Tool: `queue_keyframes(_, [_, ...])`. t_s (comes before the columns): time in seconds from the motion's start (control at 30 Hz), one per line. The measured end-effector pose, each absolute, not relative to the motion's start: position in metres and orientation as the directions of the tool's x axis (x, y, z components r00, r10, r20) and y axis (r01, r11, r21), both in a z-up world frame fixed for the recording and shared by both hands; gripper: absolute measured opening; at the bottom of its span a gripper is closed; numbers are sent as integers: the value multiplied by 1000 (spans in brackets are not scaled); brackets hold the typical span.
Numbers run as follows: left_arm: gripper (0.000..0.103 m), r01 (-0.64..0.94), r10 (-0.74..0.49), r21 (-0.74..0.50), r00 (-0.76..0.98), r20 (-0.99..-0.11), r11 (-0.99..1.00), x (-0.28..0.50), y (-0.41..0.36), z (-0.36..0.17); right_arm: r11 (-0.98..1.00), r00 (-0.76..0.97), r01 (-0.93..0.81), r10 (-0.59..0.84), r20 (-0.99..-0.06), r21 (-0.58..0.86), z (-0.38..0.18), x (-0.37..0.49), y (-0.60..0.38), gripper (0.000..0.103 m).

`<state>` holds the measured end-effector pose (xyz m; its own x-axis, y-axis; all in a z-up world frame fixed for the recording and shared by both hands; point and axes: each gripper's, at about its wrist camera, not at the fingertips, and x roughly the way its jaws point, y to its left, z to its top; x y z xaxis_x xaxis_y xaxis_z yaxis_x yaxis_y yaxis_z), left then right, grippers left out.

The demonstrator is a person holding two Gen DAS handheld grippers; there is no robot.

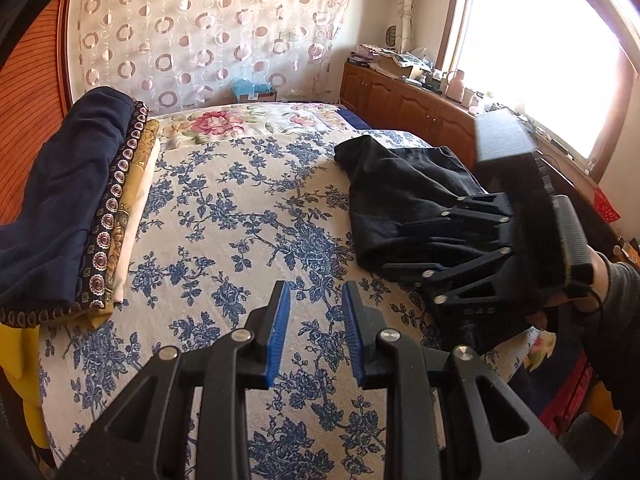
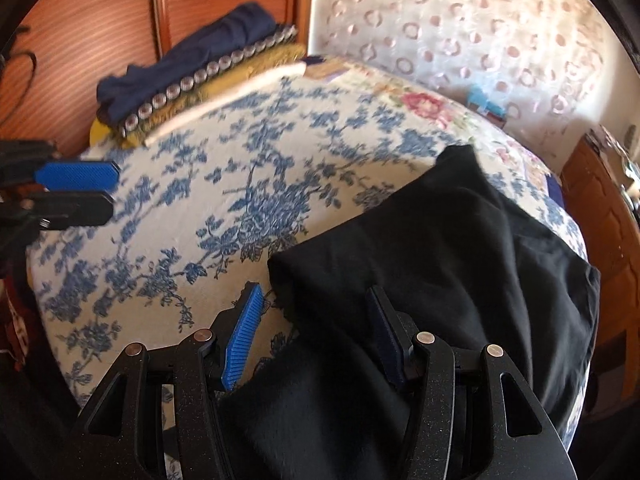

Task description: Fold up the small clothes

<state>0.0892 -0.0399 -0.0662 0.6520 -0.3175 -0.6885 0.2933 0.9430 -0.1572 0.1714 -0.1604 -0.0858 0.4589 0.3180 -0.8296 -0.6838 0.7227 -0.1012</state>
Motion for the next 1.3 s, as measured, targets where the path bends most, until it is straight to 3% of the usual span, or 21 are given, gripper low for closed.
queue_keyframes(0.2, [24, 294, -318, -156, 653, -688, 943, 89, -40, -66, 698, 470, -696, 264, -842, -169, -97, 177, -152, 53])
queue_keyframes(0.23, [24, 295, -318, -156, 653, -687, 943, 89, -39, -66, 699, 475, -693, 258, -841, -176, -96, 177, -153, 47])
queue_keyframes(0.27, [24, 297, -319, -156, 653, -687, 942, 89, -39, -66, 701, 491, -686, 247, -835, -197, -96, 177, -154, 27])
queue_keyframes(0.3, [24, 297, -320, -157, 652, -687, 942, 89, -39, -66, 704, 510, -677, 239, -826, -214, -94, 177, -156, 13])
queue_keyframes(0.37, [24, 299, -321, -157, 650, -689, 941, 90, -39, -67, 725, 516, -664, 269, -813, -182, -86, 179, -166, 8])
queue_keyframes(0.6, [24, 311, -330, -159, 642, -692, 937, 90, -44, -66, 812, 639, -562, 308, -705, -154, -25, 200, -218, 6])
queue_keyframes(0.77, [24, 319, -336, -158, 639, -692, 934, 89, -47, -66, 866, 699, -471, 253, -669, -165, 4, 232, -256, 6])
queue_keyframes(1.03, [24, 331, -343, -159, 629, -697, 930, 89, -53, -69, 916, 728, -317, 69, -682, -246, -5, 285, -314, 6])
queue_keyframes(1.3, [24, 332, -338, -154, 617, -710, 931, 90, -57, -73, 945, 752, -232, 23, -658, -232, -8, 307, -341, 5])
